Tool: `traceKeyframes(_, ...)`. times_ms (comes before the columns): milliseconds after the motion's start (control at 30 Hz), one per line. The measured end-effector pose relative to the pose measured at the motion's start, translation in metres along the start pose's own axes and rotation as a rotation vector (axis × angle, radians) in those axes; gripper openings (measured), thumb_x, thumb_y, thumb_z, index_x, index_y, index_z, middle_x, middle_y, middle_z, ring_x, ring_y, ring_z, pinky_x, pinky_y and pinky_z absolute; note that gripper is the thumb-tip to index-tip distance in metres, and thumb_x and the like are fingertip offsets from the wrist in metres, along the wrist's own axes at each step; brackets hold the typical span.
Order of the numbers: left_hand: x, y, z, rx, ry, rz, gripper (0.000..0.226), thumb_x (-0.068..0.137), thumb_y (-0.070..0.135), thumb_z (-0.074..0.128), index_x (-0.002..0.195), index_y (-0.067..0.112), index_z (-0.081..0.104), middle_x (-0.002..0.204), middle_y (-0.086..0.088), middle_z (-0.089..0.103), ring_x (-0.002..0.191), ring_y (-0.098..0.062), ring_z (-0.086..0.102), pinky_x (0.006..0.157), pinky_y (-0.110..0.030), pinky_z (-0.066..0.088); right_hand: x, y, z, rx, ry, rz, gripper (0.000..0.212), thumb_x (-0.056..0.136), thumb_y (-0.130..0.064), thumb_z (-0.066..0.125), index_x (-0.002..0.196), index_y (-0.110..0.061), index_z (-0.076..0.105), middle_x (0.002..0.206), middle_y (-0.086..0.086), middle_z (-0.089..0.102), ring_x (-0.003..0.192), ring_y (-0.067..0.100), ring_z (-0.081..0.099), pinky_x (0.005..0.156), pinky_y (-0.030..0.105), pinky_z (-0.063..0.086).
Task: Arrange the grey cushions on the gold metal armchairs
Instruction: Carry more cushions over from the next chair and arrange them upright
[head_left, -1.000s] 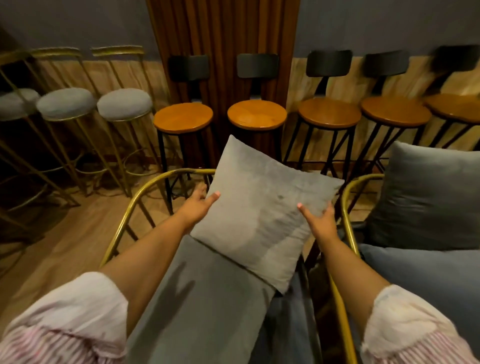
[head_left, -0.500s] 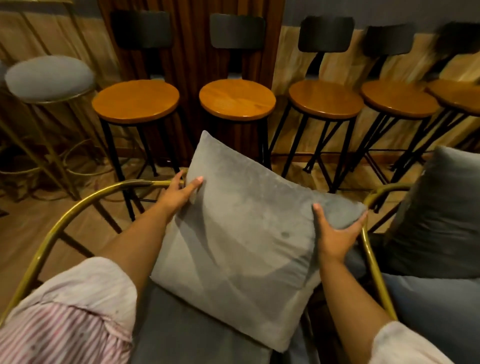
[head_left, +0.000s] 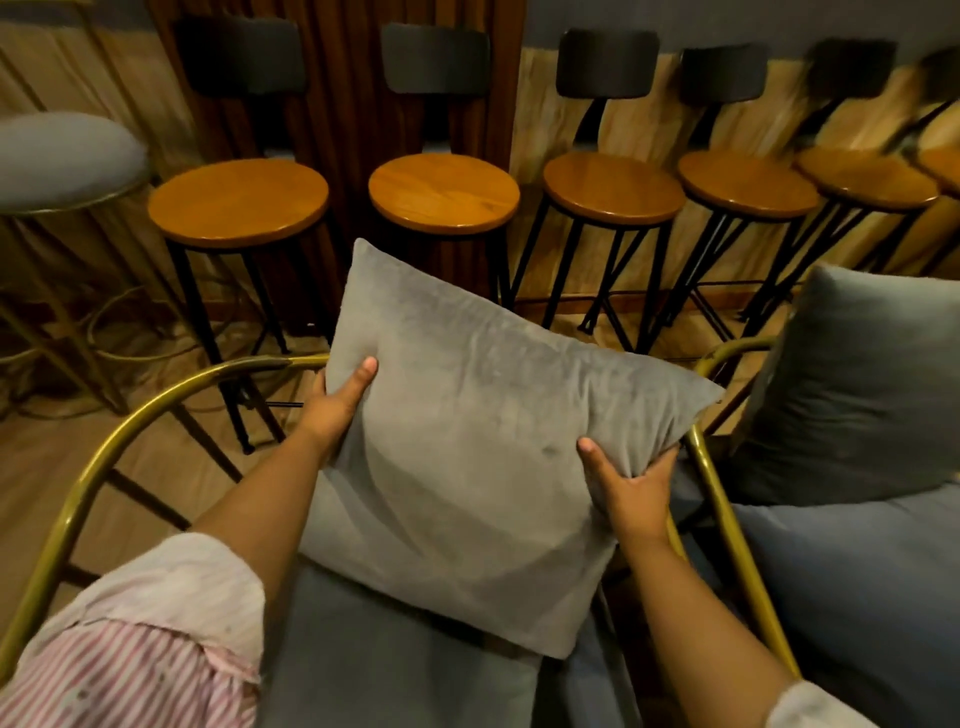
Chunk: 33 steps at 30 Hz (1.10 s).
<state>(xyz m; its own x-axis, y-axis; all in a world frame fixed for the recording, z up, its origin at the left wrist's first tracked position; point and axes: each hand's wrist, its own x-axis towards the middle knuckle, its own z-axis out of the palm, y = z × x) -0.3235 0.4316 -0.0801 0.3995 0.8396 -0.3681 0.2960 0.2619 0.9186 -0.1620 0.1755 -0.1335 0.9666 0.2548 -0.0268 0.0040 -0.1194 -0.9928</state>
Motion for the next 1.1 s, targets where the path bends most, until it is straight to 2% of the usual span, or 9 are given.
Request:
traceKeyframes(67,-0.020,0.015,-0.005,-0.014,0.014,0.056,0.072,0.083,0.047,0.061,0.144,0.019,0.035,0.146,-0.011,0.045,0.128,-0.034,0.047,0.096,-0.040,0.041,-0.009,-0.023,-0.005,0.028,0.017,-0.022,0.128,0.046,-0.062,0.084,0.148,-0.037,0.010,0.156,-0.003,0.027,0.143,0.016,0.029,0.116,0.046,0.028)
traceKeyframes(167,-0.053,0.046,-0.016,-0.026,0.018,0.109,0.077,0.082,0.051,0.060,0.146,0.018,0.031,0.147,-0.012,0.042,0.130,-0.035,0.045,0.103,-0.045,0.039,-0.023,-0.061,-0.023,0.033,0.053,-0.061,0.115,0.064,-0.032,0.084,0.150,-0.021,0.009,0.151,-0.005,0.025,0.135,0.006,0.022,0.112,0.024,0.019)
traceKeyframes(233,-0.081,0.070,-0.025,-0.013,-0.001,0.147,0.084,0.078,0.058,0.060,0.146,0.019,0.029,0.148,-0.012,0.042,0.131,-0.036,0.045,0.105,-0.049,0.038,-0.035,-0.087,-0.040,0.021,0.096,-0.089,0.106,0.068,-0.025,0.082,0.149,-0.015,0.013,0.153,0.003,0.026,0.134,0.007,0.023,0.106,0.019,0.018)
traceKeyframes(300,-0.114,0.088,-0.032,0.026,-0.006,0.192,0.083,0.080,0.058,0.058,0.146,0.018,0.028,0.149,-0.012,0.040,0.133,-0.036,0.042,0.106,-0.049,0.036,-0.055,-0.110,-0.060,0.007,0.122,-0.122,0.109,0.065,-0.033,0.083,0.149,-0.015,0.016,0.156,0.006,0.024,0.141,0.019,0.025,0.108,0.022,0.018)
traceKeyframes(400,-0.164,0.103,-0.037,0.054,-0.037,0.238,0.081,0.082,0.057,0.056,0.147,0.017,0.028,0.150,-0.012,0.039,0.134,-0.035,0.041,0.106,-0.047,0.035,-0.089,-0.133,-0.092,0.037,0.156,-0.103,0.120,0.054,-0.056,0.081,0.149,-0.019,0.018,0.156,0.005,0.025,0.142,0.027,0.028,0.118,0.040,0.022)
traceKeyframes(533,-0.224,0.102,-0.032,0.054,-0.112,0.240,0.087,0.077,0.061,0.059,0.146,0.018,0.029,0.148,-0.011,0.042,0.131,-0.035,0.044,0.104,-0.048,0.037,-0.130,-0.147,-0.146,0.073,0.207,-0.092,0.107,0.063,-0.046,0.079,0.148,-0.021,0.020,0.153,0.006,0.030,0.140,0.030,0.033,0.116,0.046,0.027)
traceKeyframes(667,-0.274,0.087,-0.009,0.076,-0.163,0.221,0.093,0.076,0.064,0.058,0.148,0.017,0.025,0.151,-0.011,0.038,0.133,-0.037,0.041,0.107,-0.050,0.035,-0.162,-0.151,-0.200,0.070,0.293,-0.122,0.099,0.070,-0.040,0.078,0.148,-0.020,0.020,0.152,0.007,0.033,0.139,0.028,0.034,0.113,0.039,0.027)
traceKeyframes(900,-0.337,0.062,0.085,0.105,-0.231,0.134,0.101,0.068,0.071,0.060,0.148,0.018,0.026,0.150,-0.011,0.040,0.132,-0.037,0.042,0.107,-0.051,0.035,-0.162,-0.125,-0.311,0.025,0.370,-0.085,0.114,0.059,-0.061,0.076,0.149,-0.032,0.013,0.155,0.002,0.028,0.141,0.028,0.030,0.116,0.048,0.026)
traceKeyframes(1100,-0.366,0.045,0.227,0.127,-0.241,0.087,0.098,0.072,0.068,0.059,0.148,0.018,0.024,0.152,-0.012,0.035,0.134,-0.038,0.038,0.109,-0.049,0.032,-0.095,-0.103,-0.430,-0.009,0.380,-0.043,0.100,0.069,-0.046,0.077,0.148,-0.025,0.018,0.153,0.004,0.033,0.139,0.028,0.034,0.113,0.042,0.028)
